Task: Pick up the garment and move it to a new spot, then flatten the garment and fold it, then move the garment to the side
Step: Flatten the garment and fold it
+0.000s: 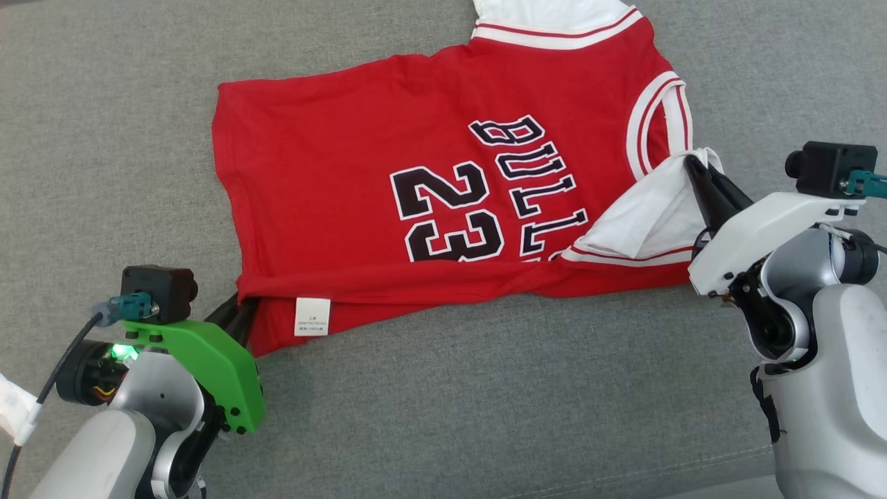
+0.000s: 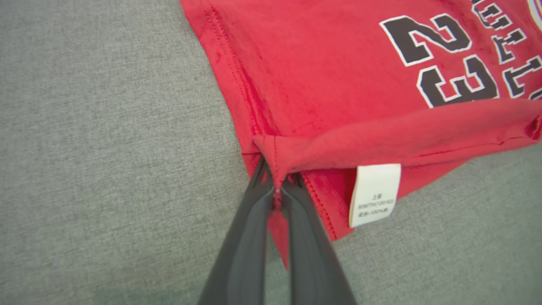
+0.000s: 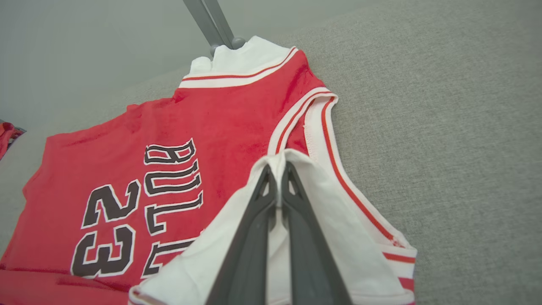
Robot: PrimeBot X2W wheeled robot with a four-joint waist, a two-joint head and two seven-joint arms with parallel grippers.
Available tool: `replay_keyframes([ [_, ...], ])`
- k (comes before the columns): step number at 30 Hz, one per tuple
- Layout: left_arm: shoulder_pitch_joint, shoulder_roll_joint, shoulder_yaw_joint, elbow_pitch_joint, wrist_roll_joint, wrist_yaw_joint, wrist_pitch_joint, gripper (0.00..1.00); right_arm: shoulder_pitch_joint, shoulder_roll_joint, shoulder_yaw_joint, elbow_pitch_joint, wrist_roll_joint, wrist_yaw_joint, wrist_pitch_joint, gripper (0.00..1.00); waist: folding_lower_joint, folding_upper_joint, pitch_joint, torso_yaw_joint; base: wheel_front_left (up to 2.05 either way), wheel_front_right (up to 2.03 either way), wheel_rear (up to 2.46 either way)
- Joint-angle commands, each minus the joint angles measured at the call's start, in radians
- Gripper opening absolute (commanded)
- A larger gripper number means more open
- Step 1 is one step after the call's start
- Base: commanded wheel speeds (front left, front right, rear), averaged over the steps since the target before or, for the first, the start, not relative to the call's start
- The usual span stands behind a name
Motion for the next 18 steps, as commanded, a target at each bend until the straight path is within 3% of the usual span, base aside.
replay_keyframes([
  [1,-0.025,-0.010,0.001,0.015,-0.011,-0.006,-0.005,0.08,-0.022,-0.013,0.010,0.015,-0.003,-0.001,-0.009,0.00,0.0001,-0.0001,0.001,0.007,0.00,0.00,0.00],
  [2,-0.027,-0.017,-0.001,0.025,-0.018,-0.010,-0.005,0.22,-0.031,-0.017,0.015,0.024,0.000,-0.001,-0.016,0.06,0.0001,-0.0001,-0.001,0.008,0.00,0.00,0.00],
  [3,-0.030,-0.022,-0.004,0.035,-0.025,-0.016,-0.004,0.24,-0.040,-0.025,0.018,0.032,0.005,-0.001,-0.029,0.04,0.0001,-0.0001,-0.004,0.008,0.00,0.00,0.00],
  [5,-0.036,-0.028,0.005,0.045,-0.034,-0.018,-0.015,0.10,-0.049,-0.036,0.019,0.051,0.013,-0.001,-0.050,0.00,0.0001,-0.0001,-0.009,0.007,0.00,0.00,0.00],
  [6,-0.037,-0.031,0.006,0.050,-0.037,-0.020,-0.017,0.11,-0.055,-0.040,0.015,0.056,0.014,-0.001,-0.064,0.00,0.0001,-0.0001,-0.010,0.007,0.00,0.00,0.00],
  [7,-0.038,-0.033,0.007,0.053,-0.039,-0.025,-0.025,0.42,-0.062,-0.044,0.011,0.063,0.011,-0.001,-0.082,0.37,0.0001,-0.0001,-0.012,0.007,0.00,0.00,0.00],
  [8,-0.041,-0.035,0.014,0.056,-0.039,-0.021,-0.036,0.94,-0.065,-0.048,0.006,0.069,0.005,-0.001,-0.096,0.75,0.0001,-0.0001,-0.015,0.007,0.00,0.00,0.00],
  [9,-0.042,-0.037,0.021,0.062,-0.039,-0.015,-0.046,1.00,-0.065,-0.050,0.002,0.077,0.001,-0.001,-0.112,1.00,0.0001,-0.0001,-0.017,0.007,0.00,0.00,0.00],
  [14,0.020,-0.033,0.031,0.049,-0.063,-0.013,-0.059,1.00,-0.029,-0.065,0.009,0.068,0.016,-0.001,-0.133,1.00,0.0001,-0.0001,-0.028,-0.002,0.00,0.00,0.00],
  [18,0.103,-0.025,0.051,0.010,-0.099,0.004,-0.069,1.00,0.039,-0.114,0.031,0.022,-0.014,-0.001,-0.130,1.00,0.0001,-0.0001,-0.023,-0.011,0.00,0.00,0.00],
])
